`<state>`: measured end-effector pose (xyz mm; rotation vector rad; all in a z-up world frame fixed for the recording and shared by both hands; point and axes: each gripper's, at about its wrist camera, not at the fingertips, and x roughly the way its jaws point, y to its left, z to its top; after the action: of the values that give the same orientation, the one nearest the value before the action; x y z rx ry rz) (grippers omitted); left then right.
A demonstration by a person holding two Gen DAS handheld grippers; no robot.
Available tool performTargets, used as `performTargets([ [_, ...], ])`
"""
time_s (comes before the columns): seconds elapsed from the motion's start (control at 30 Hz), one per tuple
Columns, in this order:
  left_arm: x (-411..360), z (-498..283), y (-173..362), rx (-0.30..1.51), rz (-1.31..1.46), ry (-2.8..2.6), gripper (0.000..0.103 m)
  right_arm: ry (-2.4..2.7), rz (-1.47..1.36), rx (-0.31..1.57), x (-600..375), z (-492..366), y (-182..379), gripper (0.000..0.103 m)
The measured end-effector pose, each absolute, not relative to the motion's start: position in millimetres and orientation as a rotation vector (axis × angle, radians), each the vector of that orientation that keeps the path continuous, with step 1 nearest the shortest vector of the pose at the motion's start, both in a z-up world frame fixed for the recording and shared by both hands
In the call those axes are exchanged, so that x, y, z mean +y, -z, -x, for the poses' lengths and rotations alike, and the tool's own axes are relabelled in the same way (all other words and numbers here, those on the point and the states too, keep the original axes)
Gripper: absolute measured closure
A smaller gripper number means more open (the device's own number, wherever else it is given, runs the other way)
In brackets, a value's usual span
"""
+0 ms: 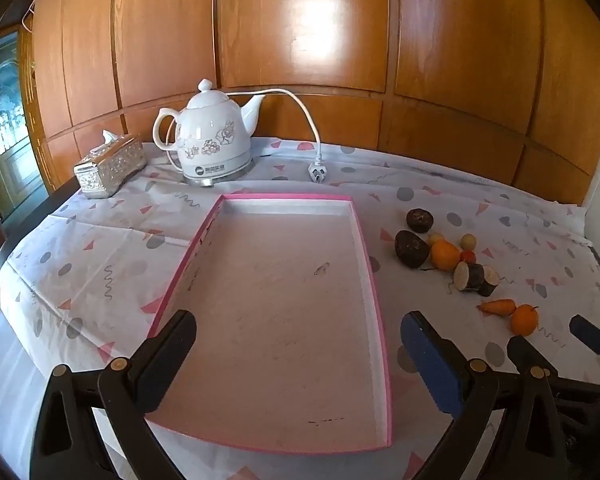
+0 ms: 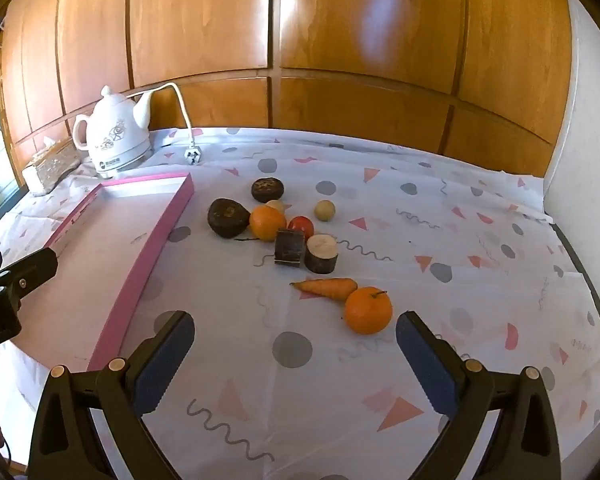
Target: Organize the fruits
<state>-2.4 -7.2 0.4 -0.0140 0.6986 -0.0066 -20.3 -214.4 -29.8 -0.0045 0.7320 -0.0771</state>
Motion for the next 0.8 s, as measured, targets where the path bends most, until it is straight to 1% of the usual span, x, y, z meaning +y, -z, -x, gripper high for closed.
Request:
performTargets([
  [0.33,-7.0,0.3,5.4,0.729,0.023,0.005,0.000,0.084,0.009,0.731,-216.5,23.2,32.7,0.001],
  [0.8,-2.6,3.5,4.4,0.723,0.036,0.000,0.000,0.081,0.024,0.714,-212.8,26.5,29.4,0.001],
])
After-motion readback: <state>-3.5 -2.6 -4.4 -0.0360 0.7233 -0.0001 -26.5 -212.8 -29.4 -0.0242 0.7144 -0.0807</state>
